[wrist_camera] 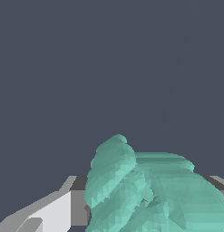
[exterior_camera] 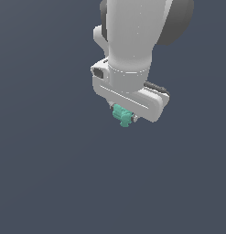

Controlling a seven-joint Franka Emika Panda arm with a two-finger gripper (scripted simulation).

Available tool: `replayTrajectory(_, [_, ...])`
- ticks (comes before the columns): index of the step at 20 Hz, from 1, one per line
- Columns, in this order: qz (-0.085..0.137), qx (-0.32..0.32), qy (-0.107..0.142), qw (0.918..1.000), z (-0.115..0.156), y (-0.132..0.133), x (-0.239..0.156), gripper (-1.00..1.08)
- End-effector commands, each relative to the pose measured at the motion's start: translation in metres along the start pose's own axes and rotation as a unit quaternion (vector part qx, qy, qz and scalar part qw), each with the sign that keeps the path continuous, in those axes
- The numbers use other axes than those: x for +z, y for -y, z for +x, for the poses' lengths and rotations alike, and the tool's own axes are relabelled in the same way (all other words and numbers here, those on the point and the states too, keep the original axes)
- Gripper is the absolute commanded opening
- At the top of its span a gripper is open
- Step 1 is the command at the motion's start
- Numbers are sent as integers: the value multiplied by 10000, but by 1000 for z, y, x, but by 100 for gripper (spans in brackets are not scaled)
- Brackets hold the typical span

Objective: Pick up the object and move it to a goal position.

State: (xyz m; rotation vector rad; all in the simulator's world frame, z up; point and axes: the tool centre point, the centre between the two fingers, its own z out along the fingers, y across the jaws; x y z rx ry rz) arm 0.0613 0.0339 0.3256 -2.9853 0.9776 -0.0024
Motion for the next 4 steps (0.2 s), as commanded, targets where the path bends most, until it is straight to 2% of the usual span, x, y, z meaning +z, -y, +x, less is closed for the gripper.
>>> replayTrajectory(1, [-5,1,6,10000,0,1,-5,-100])
replayTrajectory(4, [-4,-1,7,10000,0,1,-6,-100])
